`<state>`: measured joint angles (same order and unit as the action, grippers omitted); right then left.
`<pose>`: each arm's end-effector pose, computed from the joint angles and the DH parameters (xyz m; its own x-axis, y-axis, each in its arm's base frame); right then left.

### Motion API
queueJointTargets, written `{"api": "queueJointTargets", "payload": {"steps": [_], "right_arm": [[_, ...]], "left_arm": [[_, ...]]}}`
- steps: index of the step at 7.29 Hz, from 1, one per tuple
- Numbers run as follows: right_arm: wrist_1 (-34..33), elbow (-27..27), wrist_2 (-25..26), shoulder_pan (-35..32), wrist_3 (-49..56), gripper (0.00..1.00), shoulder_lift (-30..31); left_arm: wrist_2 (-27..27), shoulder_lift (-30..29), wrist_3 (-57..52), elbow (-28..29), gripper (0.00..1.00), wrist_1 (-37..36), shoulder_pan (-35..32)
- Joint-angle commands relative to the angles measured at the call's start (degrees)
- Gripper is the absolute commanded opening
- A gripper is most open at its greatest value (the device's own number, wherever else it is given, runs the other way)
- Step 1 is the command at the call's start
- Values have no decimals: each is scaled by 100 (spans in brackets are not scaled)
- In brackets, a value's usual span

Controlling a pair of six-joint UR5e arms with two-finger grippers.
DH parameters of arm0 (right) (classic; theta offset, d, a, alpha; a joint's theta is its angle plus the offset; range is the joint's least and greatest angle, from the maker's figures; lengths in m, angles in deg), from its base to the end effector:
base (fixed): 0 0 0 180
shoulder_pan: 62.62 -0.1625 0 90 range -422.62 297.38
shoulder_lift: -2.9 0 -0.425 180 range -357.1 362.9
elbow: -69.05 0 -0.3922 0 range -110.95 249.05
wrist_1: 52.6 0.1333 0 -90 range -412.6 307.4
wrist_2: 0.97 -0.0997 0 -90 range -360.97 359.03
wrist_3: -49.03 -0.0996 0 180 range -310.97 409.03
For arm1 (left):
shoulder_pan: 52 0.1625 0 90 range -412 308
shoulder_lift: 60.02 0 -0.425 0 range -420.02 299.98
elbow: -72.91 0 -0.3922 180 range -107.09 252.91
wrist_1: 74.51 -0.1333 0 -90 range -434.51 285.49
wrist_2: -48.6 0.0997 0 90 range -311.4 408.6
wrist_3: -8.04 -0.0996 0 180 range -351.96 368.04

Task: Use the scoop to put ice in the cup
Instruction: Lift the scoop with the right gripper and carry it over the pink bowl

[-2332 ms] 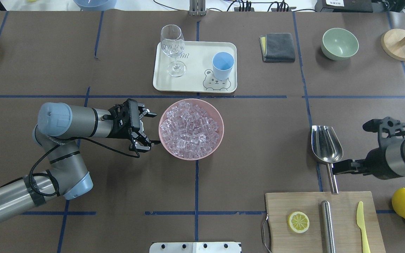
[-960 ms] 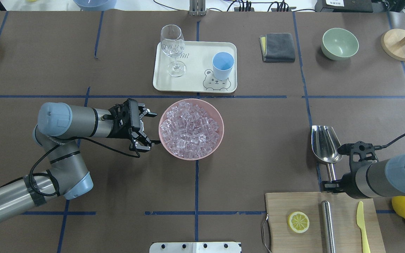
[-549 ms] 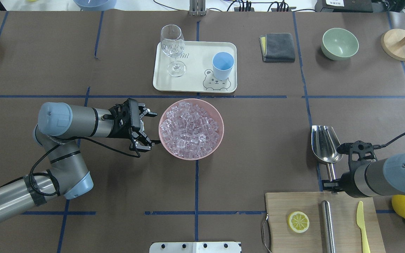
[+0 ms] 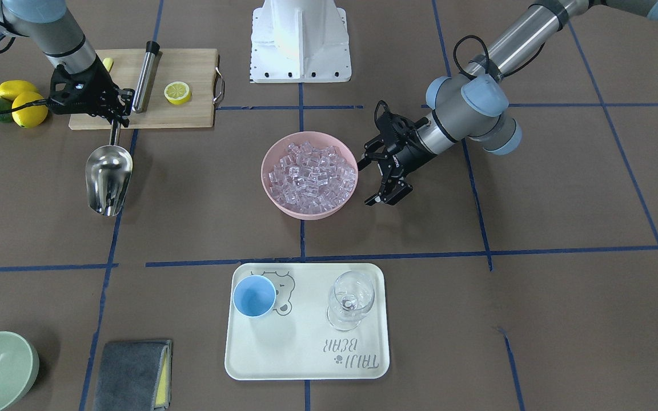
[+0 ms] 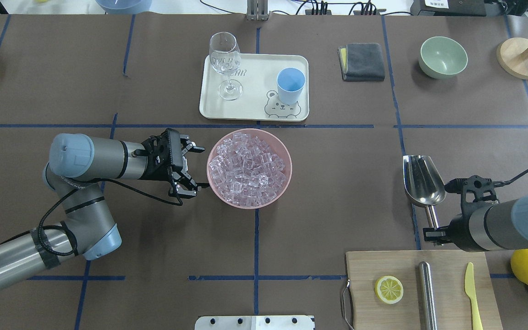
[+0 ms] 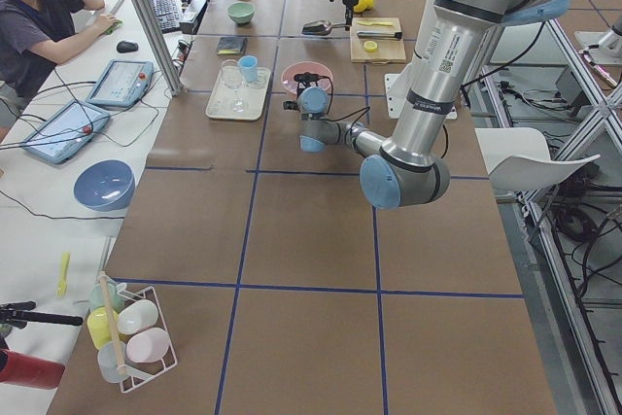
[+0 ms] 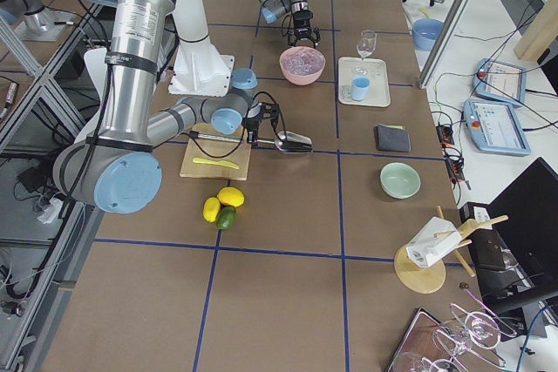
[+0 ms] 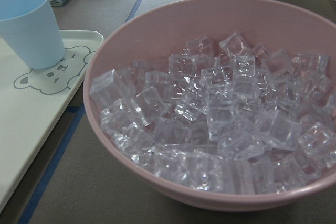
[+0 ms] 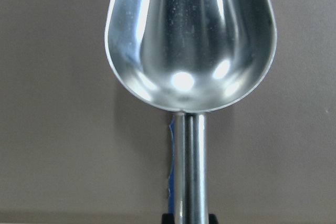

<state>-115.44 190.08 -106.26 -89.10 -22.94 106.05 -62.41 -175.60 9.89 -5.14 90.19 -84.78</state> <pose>-0.3237 -0.2808 0.4533 0.6829 0.0066 0.7305 -0.0544 0.9976 0.0418 0.5025 -0.4397 0.3565 0.2048 0.9779 -0.0427 -0.0179 0.0474 0.9987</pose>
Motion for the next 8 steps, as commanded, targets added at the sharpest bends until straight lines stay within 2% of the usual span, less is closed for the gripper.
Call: {"api": "queueJointTargets", "payload": {"steps": [1,3,5,6,7,8], "right_arm": [[-9,140,-122,-59,468,0,-23],[-9,403,-123,-199,2074,0,-23],[-18,448,-123,-391,4633,0,-206],[-183,465,-131,-436,5022,0,-338],[-1081,483,-210,-463,5025,0,-1001],[-2613,570,-237,-454,5086,0,-2008]], "left_arm": [[0,1,0,9,100,-9,9],[0,-8,0,9,100,-9,9],[0,-8,9,9,100,0,9],[0,-8,9,9,100,0,9],[0,-8,17,9,100,0,9],[0,-8,35,9,100,0,9]]}}
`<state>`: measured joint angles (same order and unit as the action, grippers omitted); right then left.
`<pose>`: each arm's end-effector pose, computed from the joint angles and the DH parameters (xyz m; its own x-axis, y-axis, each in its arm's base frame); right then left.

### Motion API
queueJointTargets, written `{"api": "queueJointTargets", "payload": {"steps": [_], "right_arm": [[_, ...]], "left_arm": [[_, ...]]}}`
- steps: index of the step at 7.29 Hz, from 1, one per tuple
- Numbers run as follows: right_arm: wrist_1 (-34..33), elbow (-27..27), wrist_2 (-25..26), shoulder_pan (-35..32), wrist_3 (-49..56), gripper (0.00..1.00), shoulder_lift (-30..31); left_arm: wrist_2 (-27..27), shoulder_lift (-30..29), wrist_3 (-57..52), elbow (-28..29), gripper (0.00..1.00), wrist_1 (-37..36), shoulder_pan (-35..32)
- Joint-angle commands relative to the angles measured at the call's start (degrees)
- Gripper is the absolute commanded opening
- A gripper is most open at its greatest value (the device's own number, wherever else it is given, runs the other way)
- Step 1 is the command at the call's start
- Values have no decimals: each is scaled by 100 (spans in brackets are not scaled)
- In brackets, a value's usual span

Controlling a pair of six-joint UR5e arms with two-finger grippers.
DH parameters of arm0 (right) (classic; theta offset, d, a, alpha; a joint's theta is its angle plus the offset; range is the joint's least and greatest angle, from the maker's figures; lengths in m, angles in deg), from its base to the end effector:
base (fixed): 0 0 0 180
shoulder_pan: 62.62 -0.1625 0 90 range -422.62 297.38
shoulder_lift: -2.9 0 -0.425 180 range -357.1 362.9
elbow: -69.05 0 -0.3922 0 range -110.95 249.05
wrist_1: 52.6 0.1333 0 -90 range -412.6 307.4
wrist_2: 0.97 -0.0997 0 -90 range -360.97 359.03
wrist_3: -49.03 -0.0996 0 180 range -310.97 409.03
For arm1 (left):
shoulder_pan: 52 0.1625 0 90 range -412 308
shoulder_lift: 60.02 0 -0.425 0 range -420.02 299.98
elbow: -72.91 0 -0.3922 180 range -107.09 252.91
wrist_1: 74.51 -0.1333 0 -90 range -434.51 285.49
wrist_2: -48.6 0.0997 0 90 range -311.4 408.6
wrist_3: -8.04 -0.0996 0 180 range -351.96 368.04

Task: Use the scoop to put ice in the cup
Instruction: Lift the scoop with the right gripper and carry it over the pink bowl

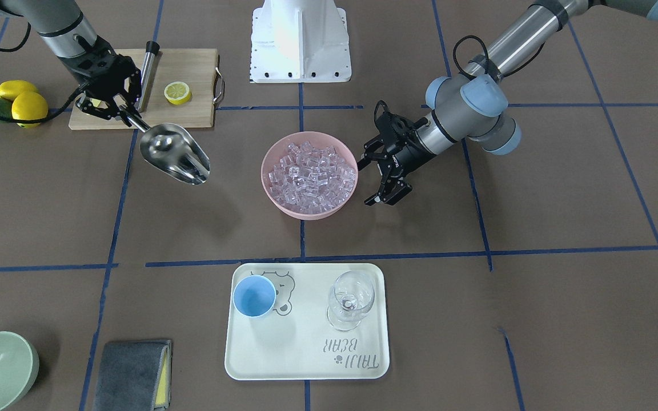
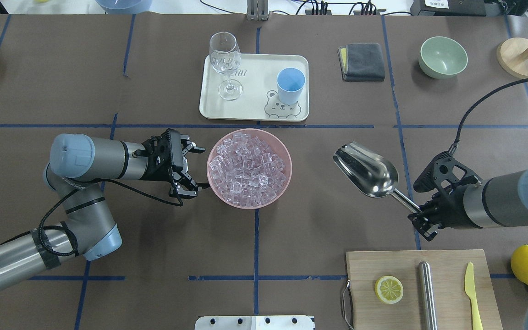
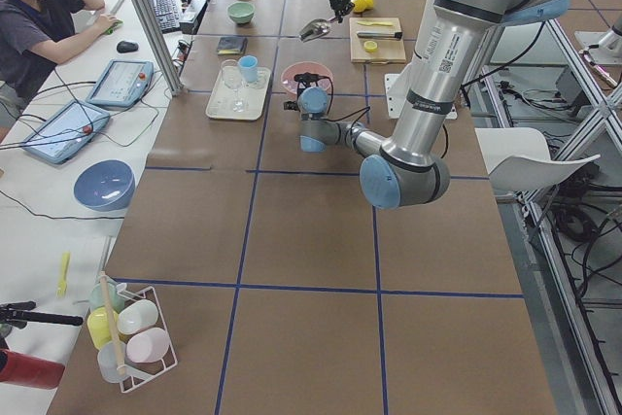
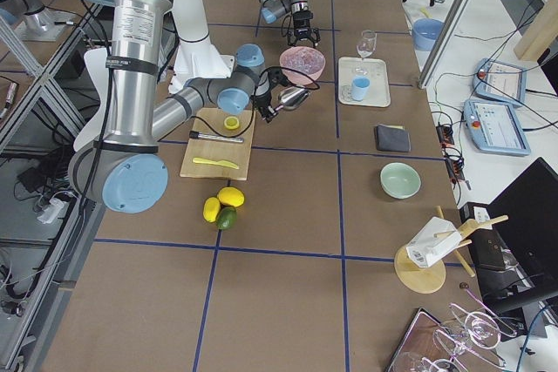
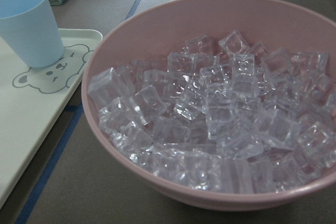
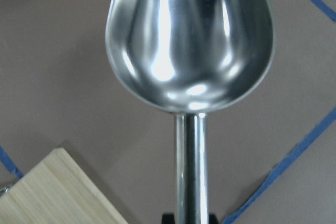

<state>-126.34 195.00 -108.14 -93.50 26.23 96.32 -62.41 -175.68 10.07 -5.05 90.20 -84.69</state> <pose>-0.3265 -0.3163 0.3635 0.4955 -0.7300 0.4708 0.4051 0.6736 0.6182 0.5036 -0.4392 0.3563 0.2033 0.9780 -0.0458 -0.0173 0.0504 0.9986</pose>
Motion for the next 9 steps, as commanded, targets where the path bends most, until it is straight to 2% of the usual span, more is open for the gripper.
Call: {"api": "queueJointTargets", "payload": {"steps": [1,2,4,5,6,8,9], "right_arm": [[-2825,139,-6,73,231,0,-1924],[-4100,140,91,256,232,0,-2768],[-5844,79,232,337,781,0,-3852],[-6540,-156,397,372,1038,0,-4345],[-7069,-611,417,407,1197,0,-4863],[-7477,-1253,408,408,1549,0,-5445],[-7896,-1797,417,408,1628,0,-5883]], "left_arm": [[0,9,17,0,100,0,0],[0,9,17,0,100,0,0],[0,9,25,9,100,-9,0],[0,9,34,9,100,0,9],[0,9,60,9,100,0,9],[0,18,60,9,100,-9,26],[0,18,60,9,100,-9,26]]}}
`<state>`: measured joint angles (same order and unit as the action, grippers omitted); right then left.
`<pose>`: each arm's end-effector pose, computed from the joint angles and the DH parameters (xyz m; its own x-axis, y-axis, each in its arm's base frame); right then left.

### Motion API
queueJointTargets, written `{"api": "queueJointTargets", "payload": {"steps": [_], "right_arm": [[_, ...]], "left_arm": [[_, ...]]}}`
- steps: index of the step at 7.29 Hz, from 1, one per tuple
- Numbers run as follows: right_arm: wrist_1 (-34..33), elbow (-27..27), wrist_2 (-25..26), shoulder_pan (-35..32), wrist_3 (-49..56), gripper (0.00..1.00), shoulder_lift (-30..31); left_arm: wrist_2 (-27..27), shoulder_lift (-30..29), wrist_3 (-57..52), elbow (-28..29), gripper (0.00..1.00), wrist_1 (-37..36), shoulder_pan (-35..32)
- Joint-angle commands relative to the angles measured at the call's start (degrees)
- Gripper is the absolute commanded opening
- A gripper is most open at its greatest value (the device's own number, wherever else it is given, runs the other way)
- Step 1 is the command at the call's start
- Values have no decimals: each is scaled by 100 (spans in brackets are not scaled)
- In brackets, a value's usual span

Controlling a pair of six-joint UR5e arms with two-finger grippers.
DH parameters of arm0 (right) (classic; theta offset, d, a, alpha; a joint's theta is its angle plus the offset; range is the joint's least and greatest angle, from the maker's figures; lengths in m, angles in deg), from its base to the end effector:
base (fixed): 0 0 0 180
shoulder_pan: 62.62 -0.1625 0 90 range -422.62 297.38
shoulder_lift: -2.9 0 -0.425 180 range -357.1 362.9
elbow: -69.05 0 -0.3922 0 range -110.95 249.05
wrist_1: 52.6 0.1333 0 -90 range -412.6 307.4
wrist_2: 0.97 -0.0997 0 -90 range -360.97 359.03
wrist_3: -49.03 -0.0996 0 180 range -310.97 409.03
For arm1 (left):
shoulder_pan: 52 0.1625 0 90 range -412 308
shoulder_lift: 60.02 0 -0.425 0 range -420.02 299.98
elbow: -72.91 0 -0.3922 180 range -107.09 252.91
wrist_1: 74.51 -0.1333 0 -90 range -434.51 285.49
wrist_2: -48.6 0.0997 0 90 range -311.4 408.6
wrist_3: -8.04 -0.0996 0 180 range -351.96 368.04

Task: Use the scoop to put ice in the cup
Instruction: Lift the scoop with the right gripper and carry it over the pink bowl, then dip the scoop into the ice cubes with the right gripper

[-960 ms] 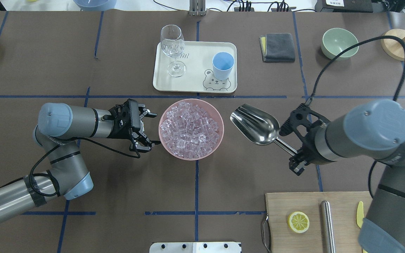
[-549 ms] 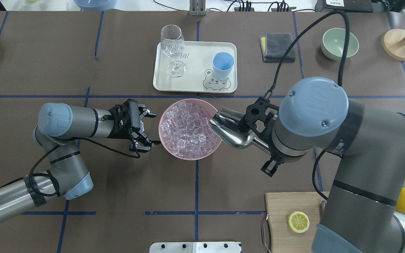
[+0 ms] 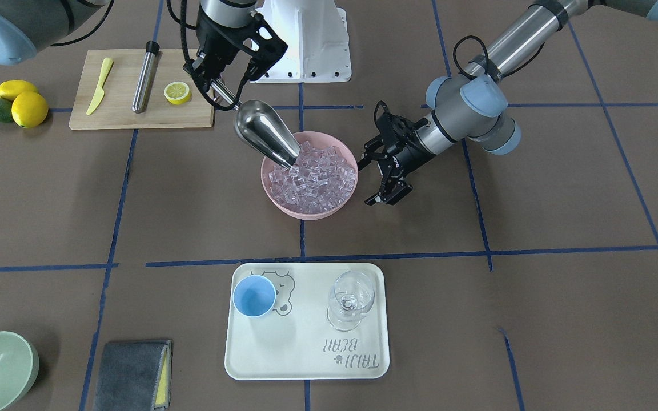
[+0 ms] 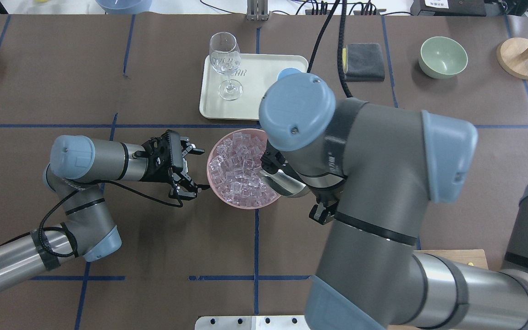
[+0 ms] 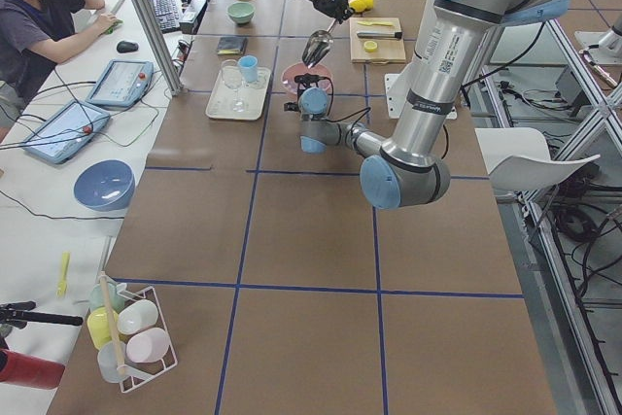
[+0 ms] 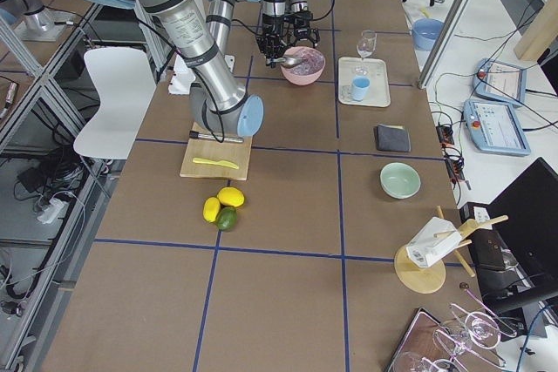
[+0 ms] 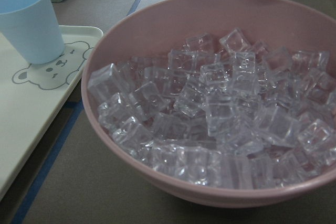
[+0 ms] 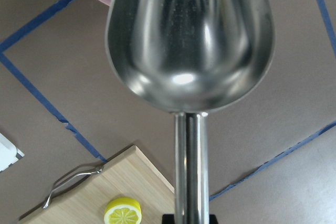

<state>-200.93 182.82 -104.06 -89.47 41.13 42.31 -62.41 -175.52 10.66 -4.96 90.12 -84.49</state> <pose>-0.4467 -0.3502 0.1203 0.4983 -0.8291 0.2536 0.7966 0.5533 0.2436 0.5051 -0.4373 0.3590 0.2003 0.9780 -0.0582 -0.0203 0.0635 0.9978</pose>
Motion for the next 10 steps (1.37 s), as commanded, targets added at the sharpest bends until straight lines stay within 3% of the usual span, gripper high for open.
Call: {"api": "queueJointTargets", "payload": {"steps": [1,5,10], "right_arm": [[-573,-793,0,4,314,0,-678],[-732,-1558,9,4,614,0,-934],[-532,-1804,18,-40,720,0,-1066]], "left_arm": [[0,2,1,0,100,-1,23],[0,-7,1,9,100,-1,23],[0,2,1,9,100,7,23]]}}
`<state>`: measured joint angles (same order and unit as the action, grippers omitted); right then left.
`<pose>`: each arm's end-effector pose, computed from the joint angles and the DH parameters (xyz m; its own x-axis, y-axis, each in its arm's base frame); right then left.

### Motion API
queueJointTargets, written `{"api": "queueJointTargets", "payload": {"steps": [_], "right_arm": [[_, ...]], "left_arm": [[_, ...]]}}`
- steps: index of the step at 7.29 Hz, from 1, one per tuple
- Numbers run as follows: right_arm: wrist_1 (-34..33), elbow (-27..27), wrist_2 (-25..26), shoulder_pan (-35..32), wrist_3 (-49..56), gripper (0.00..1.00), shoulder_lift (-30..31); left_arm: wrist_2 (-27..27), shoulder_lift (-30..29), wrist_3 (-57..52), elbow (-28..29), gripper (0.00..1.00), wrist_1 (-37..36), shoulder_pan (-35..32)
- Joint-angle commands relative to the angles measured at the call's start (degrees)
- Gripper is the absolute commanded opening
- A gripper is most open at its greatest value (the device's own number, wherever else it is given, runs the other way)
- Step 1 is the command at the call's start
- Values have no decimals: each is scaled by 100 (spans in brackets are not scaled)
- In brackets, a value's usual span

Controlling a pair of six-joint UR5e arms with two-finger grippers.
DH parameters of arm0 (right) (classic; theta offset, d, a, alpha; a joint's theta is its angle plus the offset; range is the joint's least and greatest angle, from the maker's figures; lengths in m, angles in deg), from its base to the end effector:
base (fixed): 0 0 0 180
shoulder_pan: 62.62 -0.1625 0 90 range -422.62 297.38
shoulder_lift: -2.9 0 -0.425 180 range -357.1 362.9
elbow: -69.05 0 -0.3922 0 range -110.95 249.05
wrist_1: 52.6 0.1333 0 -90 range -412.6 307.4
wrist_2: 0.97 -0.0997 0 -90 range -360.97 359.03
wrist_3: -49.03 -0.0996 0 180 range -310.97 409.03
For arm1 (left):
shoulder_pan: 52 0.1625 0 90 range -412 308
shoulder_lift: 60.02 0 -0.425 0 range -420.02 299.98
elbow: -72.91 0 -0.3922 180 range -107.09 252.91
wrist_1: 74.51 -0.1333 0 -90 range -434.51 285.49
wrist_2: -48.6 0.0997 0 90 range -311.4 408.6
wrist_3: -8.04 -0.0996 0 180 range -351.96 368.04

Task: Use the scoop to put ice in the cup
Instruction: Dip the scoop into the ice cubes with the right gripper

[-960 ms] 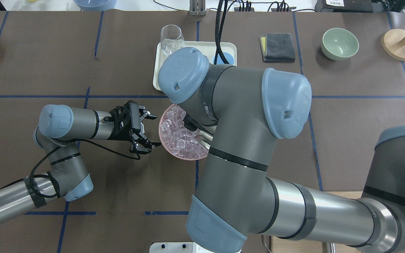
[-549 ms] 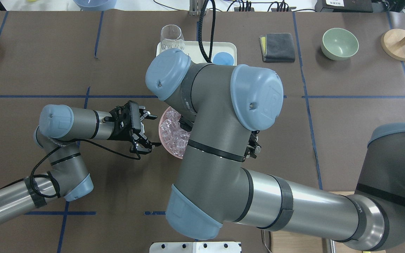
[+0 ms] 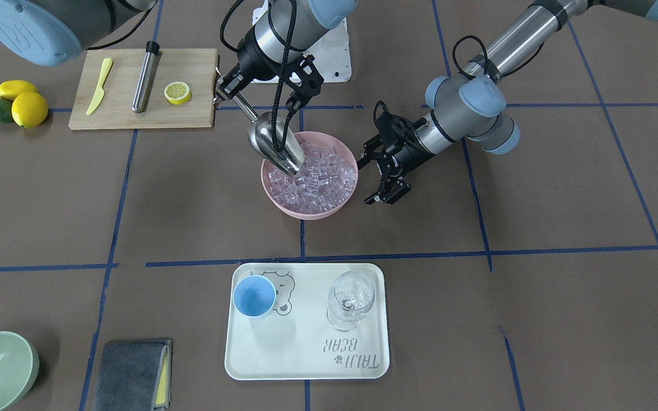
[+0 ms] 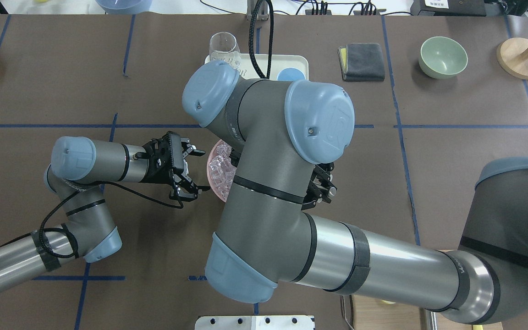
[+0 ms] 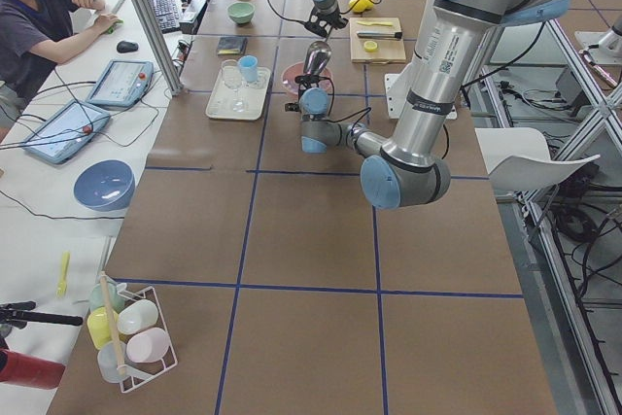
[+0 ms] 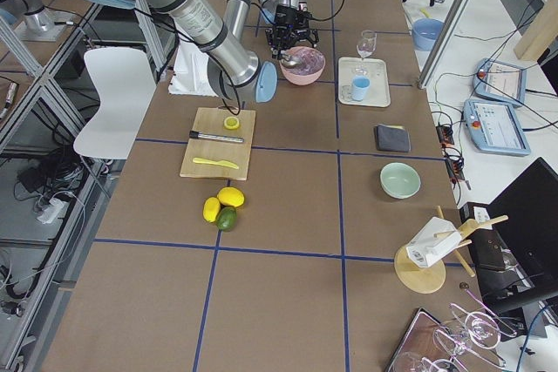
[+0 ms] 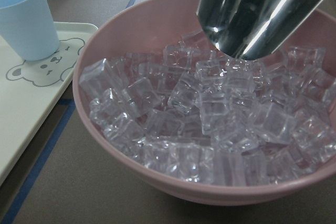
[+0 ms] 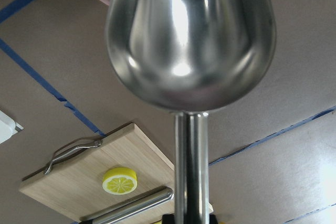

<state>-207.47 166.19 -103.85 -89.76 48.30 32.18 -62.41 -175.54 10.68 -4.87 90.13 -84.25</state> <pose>-0.5038 -0.3831 0.0988 0.4456 -0.8669 0.2233 0.8831 0.4666 0.0493 0.5072 -0.4354 0.3595 0.1963 0.9788 -0.0589 -0.0214 0.0643 0.9977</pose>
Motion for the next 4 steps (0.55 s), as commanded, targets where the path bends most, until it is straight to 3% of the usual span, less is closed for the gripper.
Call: {"api": "queueJointTargets", "payload": {"steps": [1,4], "right_arm": [[411,-473,-4,-11,-7,0,-106],[694,-766,-4,-11,-85,0,-176]], "left_arm": [[0,-6,0,0,100,7,0],[0,-6,0,0,100,-2,0]]}}
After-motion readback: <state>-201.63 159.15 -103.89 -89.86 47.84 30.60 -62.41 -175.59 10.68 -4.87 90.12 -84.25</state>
